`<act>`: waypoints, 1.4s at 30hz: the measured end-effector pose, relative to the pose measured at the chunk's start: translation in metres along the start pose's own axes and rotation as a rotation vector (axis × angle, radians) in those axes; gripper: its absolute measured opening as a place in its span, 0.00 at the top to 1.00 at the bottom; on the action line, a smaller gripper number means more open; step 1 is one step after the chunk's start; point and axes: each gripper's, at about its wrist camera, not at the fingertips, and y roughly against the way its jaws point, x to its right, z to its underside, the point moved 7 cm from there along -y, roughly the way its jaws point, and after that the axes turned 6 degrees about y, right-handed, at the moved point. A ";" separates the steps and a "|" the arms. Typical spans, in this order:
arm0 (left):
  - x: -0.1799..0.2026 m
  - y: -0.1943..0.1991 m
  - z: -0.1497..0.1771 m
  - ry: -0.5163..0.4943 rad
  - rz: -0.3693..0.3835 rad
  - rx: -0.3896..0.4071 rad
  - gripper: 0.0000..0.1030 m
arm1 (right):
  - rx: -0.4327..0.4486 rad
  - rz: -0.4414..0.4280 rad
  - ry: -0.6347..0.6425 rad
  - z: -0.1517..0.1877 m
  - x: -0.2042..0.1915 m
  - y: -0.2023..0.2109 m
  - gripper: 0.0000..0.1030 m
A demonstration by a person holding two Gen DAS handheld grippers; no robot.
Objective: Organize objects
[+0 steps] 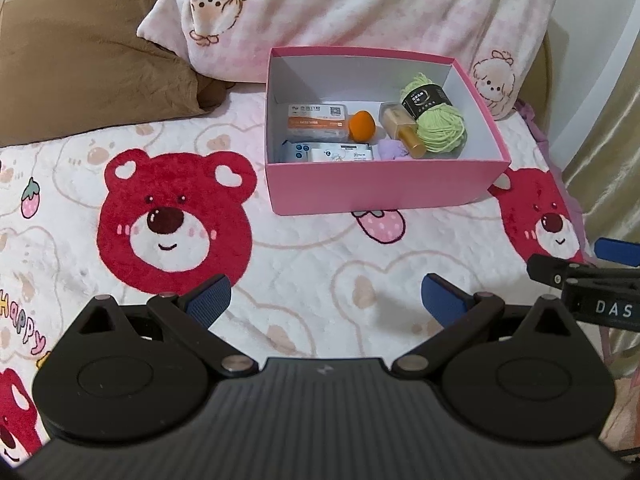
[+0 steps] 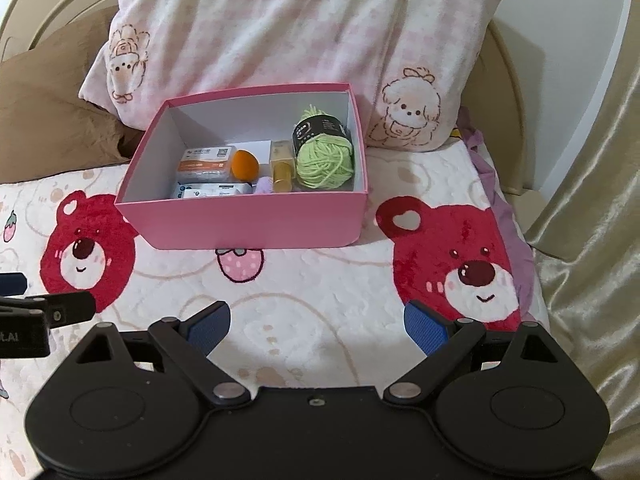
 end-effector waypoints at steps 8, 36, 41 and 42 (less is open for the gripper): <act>0.002 0.003 0.002 0.006 -0.002 -0.014 0.00 | -0.005 0.012 0.001 0.003 0.002 0.001 0.07; 0.001 0.004 0.006 0.021 -0.012 -0.045 0.00 | -0.017 0.026 0.014 0.008 0.004 0.004 0.07; 0.000 0.004 0.006 0.034 -0.004 -0.047 0.00 | -0.016 0.029 0.014 0.008 0.003 0.005 0.07; 0.000 0.004 0.006 0.037 -0.003 -0.048 0.00 | -0.017 0.030 0.014 0.008 0.004 0.005 0.07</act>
